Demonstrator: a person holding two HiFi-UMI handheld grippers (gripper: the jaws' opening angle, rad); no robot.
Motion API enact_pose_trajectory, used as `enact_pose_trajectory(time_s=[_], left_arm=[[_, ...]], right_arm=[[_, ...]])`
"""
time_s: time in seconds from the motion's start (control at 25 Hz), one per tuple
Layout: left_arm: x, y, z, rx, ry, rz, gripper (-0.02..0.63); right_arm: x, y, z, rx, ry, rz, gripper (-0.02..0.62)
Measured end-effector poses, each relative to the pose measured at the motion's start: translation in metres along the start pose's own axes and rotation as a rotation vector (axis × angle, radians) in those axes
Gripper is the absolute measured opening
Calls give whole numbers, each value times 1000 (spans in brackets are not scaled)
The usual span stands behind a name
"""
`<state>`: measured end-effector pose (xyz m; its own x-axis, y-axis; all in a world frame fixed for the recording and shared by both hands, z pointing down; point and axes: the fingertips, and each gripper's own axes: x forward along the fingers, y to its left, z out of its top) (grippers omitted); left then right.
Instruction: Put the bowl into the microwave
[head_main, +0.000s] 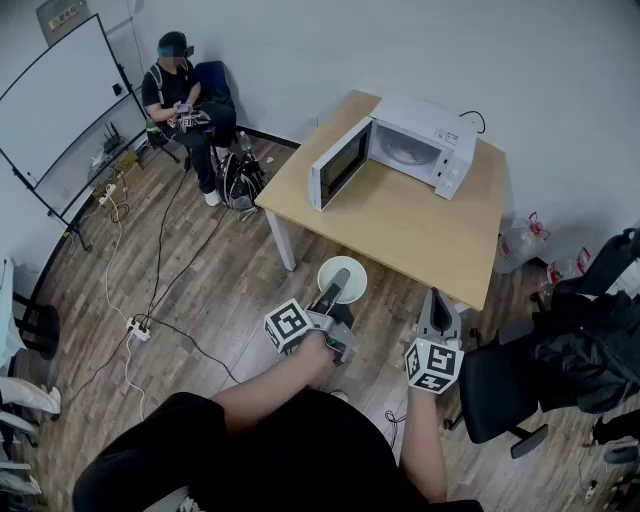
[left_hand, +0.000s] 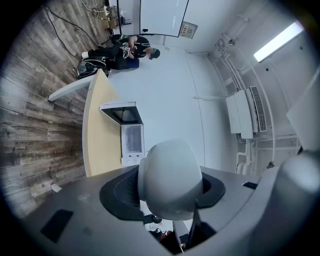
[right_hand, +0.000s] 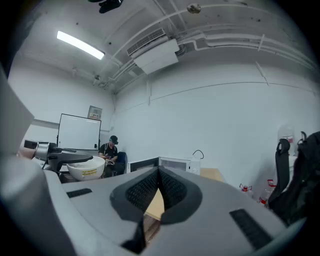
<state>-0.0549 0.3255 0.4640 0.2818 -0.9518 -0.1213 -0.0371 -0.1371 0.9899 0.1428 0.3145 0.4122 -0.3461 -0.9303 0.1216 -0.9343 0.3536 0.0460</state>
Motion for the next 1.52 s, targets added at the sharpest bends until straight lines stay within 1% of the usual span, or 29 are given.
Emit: enact_pose_trajectory(time_s=[0.12,0.24,0.36,0.48,0.64,0.88,0.96,1.12,1.2,1.32,1.48,1.52], left_arm=[[0,1,-3,-9,2,-7,229],[-1,6,-10,-17,-7,22,229],[0,12,-17,-25,-20,34,230],[1,15,-14,5,-36,66,229],[17,24,-11,11,-45,66,229],[60,44,-6,-61,-42,41,229],[76,51,-2,-72,-43,29,230],[110,63,6,-97,-30,45,229],[134,61,9,-99,-4,20,229],[169,64,16,-82,38,12,229],[211,59,30,-132,48,-53,229],[220,60,35,-134,51,-53,229]], right_arm=[[-1,1,0,8,-13,14,60],[-2,-4,2,28,-28,29,60],[-5,-14,-2,25,-17,19,60],[1,-21,-6,32,-8,1,60],[17,-35,-12,38,10,2,60],[49,-47,-21,32,48,4,60],[61,-51,-27,35,69,-3,60],[94,-61,-41,23,126,-16,60],[116,-70,-47,18,162,-29,60],[151,-78,-49,15,195,-32,60],[190,-81,-46,29,208,-43,60],[199,-81,-46,25,214,-50,60]])
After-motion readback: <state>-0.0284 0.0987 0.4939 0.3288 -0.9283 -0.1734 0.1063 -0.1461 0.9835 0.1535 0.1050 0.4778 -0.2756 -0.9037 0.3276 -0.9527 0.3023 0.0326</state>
